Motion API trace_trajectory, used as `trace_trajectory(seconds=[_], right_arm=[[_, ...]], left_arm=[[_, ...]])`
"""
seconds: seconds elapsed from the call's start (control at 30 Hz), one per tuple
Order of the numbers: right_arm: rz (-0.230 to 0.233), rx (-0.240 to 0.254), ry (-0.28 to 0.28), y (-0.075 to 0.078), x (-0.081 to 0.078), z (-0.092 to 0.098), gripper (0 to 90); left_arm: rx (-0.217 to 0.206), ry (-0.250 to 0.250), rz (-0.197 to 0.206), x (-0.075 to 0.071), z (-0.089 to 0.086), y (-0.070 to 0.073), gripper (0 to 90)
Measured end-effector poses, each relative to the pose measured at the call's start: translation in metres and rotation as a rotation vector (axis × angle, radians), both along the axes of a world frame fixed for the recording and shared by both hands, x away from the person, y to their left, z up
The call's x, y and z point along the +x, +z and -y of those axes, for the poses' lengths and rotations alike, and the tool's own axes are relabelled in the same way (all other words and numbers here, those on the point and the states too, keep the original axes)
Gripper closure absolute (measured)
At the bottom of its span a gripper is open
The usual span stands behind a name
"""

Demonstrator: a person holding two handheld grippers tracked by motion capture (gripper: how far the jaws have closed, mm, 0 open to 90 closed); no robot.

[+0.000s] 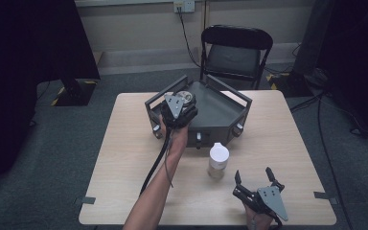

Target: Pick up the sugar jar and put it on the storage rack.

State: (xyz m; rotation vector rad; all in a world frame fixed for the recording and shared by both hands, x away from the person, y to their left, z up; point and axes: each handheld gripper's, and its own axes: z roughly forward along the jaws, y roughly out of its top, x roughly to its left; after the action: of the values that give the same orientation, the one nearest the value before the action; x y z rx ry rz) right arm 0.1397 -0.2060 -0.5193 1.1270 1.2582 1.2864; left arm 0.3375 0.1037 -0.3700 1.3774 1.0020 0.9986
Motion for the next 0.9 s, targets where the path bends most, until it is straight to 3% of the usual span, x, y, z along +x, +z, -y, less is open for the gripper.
trace_trajectory(seconds=[0.23, 0.47, 0.67, 0.9], right_arm=[[0.000, 0.000, 0.000, 0.0000, 0.0000, 0.0000, 0.0], [0.000, 0.000, 0.000, 0.0000, 0.0000, 0.0000, 0.0], [0.000, 0.000, -0.001, -0.0001, 0.0000, -0.0002, 0.0], [0.000, 0.000, -0.001, 0.0000, 0.0000, -0.0003, 0.0]], left_arm=[[-0.001, 0.004, -0.012, 0.0013, 0.0000, -0.0041, 34.9], [-0.006, 0.022, 0.003, -0.0013, 0.0007, -0.0098, 34.8], [-0.030, 0.023, -0.010, -0.0016, 0.0002, -0.0090, 34.7], [-0.021, 0.018, -0.018, -0.0010, -0.0009, -0.0064, 34.6]])
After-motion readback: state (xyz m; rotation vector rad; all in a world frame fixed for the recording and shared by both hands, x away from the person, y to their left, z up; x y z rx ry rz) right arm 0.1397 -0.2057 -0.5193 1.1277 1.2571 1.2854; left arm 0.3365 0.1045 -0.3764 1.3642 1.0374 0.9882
